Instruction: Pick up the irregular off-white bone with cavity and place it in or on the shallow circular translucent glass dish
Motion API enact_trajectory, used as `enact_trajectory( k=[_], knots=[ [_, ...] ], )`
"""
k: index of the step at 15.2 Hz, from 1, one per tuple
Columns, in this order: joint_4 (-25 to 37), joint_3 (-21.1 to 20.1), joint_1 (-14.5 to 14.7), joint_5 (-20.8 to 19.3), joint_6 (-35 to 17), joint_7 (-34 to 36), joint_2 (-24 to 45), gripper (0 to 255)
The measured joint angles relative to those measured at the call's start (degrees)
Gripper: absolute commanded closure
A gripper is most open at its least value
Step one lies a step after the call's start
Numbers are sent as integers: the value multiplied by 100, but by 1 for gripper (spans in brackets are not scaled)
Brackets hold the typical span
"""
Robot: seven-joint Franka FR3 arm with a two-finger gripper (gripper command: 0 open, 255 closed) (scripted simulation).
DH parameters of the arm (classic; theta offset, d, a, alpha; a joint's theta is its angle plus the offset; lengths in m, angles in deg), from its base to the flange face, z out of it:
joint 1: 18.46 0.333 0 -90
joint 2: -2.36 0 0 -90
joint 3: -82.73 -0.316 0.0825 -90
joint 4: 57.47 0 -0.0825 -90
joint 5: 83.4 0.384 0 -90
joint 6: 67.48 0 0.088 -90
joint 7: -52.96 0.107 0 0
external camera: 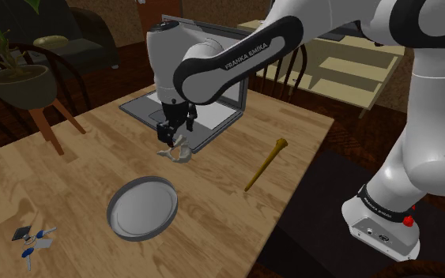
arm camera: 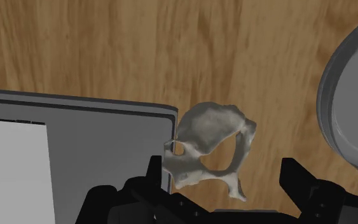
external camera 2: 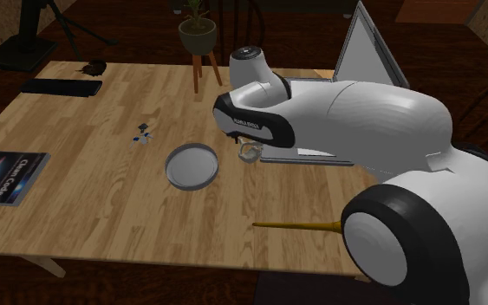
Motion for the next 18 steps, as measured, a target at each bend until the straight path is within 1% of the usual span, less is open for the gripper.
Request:
enact_trajectory(
  k=[5,12,13,18],
  knots=[
    [-63,62,37,-121,-275,75,230,0],
    [-92,68,44,-137,-323,95,251,0],
    [-92,68,44,-137,-323,95,251,255],
    [-59,85,31,-147,-304,92,239,255]
  ],
)
